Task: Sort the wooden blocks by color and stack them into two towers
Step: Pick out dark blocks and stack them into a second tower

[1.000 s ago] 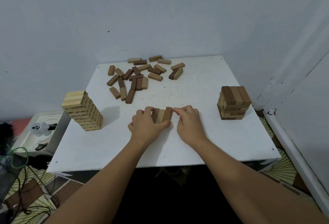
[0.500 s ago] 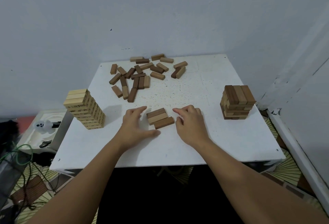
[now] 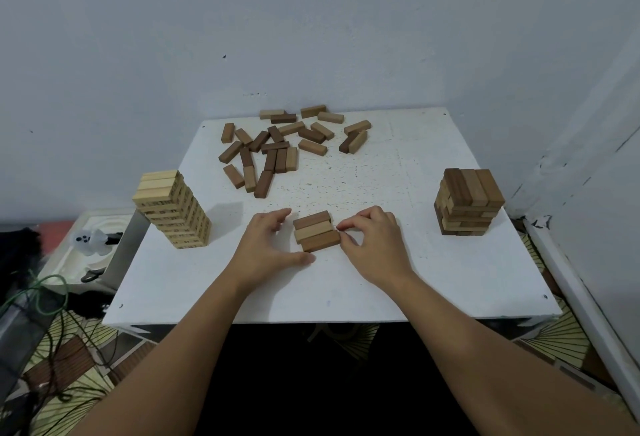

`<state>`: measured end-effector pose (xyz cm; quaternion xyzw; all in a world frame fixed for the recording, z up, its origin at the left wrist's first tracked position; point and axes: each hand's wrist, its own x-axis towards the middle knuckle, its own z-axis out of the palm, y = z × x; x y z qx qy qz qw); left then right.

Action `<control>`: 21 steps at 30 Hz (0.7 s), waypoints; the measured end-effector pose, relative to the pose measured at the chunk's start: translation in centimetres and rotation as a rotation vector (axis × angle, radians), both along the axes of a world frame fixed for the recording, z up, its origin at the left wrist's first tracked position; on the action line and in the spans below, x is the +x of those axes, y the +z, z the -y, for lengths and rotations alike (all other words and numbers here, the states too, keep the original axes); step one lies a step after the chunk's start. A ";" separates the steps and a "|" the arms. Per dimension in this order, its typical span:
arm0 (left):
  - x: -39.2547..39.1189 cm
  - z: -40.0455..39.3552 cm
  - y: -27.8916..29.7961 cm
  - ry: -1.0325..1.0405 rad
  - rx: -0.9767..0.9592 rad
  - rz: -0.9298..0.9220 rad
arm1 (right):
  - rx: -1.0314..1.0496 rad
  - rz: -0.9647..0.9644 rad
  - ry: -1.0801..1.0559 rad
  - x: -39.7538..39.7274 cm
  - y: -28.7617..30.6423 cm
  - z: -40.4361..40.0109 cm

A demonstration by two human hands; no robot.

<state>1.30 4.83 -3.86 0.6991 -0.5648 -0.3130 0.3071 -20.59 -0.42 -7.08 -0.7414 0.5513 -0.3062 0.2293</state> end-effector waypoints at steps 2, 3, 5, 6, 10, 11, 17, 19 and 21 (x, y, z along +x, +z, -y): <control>0.1 -0.2 0.0 0.019 -0.018 -0.013 | 0.005 0.001 -0.002 0.0 0.0 -0.1; 0.2 -0.2 -0.1 0.024 -0.016 -0.008 | 0.004 0.001 -0.001 0.0 0.1 -0.1; 0.2 0.0 -0.1 0.007 0.009 0.031 | 0.006 -0.005 0.001 0.0 0.1 -0.1; 0.2 0.1 -0.1 -0.007 0.024 0.047 | 0.008 -0.011 0.002 0.0 0.2 -0.1; 0.2 0.3 -0.4 -0.020 0.033 0.025 | 0.005 -0.020 -0.001 0.0 0.1 0.0; 0.2 0.2 -0.4 -0.017 0.031 0.011 | 0.003 -0.021 -0.003 0.0 0.1 0.0; -0.2 0.0 -0.2 0.013 -0.005 -0.018 | 0.008 -0.158 0.048 0.0 0.1 0.2; -0.3 0.0 0.0 0.022 -0.014 -0.017 | 0.008 -0.186 0.059 0.0 0.1 0.2; -0.3 0.0 0.0 0.032 -0.027 -0.030 | 0.009 -0.200 0.070 0.0 0.1 0.2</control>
